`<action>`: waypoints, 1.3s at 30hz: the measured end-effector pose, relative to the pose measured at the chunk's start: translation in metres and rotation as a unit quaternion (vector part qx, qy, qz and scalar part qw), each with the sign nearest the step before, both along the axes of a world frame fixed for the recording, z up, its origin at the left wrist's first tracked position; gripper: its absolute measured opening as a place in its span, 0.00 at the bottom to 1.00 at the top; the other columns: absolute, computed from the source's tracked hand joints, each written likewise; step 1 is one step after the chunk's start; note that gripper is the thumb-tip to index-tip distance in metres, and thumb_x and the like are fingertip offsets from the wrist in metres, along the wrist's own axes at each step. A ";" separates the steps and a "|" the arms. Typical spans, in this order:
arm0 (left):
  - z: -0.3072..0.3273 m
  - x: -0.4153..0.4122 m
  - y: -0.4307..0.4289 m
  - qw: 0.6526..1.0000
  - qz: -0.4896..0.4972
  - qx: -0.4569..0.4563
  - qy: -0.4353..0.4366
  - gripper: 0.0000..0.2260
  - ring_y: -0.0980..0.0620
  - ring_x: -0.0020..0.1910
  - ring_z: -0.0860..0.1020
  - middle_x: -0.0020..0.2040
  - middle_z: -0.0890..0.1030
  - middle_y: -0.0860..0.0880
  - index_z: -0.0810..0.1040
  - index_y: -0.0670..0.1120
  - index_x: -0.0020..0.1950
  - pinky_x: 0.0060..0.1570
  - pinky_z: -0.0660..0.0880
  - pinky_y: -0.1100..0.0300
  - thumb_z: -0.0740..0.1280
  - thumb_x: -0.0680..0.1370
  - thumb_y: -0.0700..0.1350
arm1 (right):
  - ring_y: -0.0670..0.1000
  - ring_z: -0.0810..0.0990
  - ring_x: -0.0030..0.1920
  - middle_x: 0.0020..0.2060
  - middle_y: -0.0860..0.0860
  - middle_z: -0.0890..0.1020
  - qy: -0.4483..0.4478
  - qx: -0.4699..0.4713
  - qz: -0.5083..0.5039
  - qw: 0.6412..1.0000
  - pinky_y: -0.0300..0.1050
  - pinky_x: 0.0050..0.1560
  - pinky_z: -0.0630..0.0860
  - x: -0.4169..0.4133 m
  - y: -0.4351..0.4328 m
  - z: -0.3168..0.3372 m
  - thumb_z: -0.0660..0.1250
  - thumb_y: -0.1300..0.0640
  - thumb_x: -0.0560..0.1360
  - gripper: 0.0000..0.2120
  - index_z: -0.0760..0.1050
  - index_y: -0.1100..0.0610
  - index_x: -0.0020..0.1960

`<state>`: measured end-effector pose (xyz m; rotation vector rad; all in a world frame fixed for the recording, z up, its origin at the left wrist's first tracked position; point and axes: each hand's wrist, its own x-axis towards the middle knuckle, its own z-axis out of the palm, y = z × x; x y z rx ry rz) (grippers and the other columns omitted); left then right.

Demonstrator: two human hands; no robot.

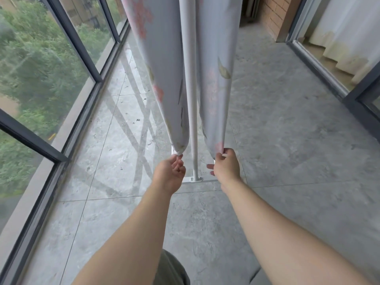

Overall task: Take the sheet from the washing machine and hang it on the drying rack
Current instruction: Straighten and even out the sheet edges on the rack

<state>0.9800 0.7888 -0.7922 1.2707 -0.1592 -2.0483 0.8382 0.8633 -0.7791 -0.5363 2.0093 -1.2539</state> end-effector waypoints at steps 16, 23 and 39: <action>-0.029 -0.001 -0.009 0.994 0.042 -0.008 0.102 0.14 0.53 0.37 0.81 0.44 0.81 0.47 0.80 0.41 0.57 0.41 0.78 0.62 0.71 0.79 0.49 | 0.55 0.85 0.44 0.50 0.56 0.85 -0.433 -0.183 -0.133 0.872 0.45 0.41 0.79 -0.007 0.003 -0.028 0.63 0.64 0.82 0.08 0.77 0.57 0.58; -0.035 -0.006 -0.013 0.992 0.042 -0.010 0.119 0.07 0.56 0.36 0.78 0.40 0.80 0.48 0.80 0.39 0.54 0.33 0.76 0.65 0.70 0.79 0.41 | 0.54 0.82 0.37 0.46 0.60 0.84 -0.471 -0.182 -0.104 0.857 0.46 0.37 0.80 -0.012 -0.009 -0.031 0.65 0.68 0.80 0.09 0.76 0.58 0.58; -0.038 -0.007 0.001 0.990 0.011 -0.040 0.135 0.05 0.50 0.40 0.79 0.39 0.80 0.44 0.78 0.36 0.52 0.46 0.78 0.59 0.65 0.81 0.37 | 0.50 0.80 0.38 0.44 0.57 0.80 -0.492 -0.173 -0.147 0.840 0.44 0.42 0.80 -0.009 -0.019 -0.047 0.60 0.70 0.81 0.17 0.73 0.63 0.69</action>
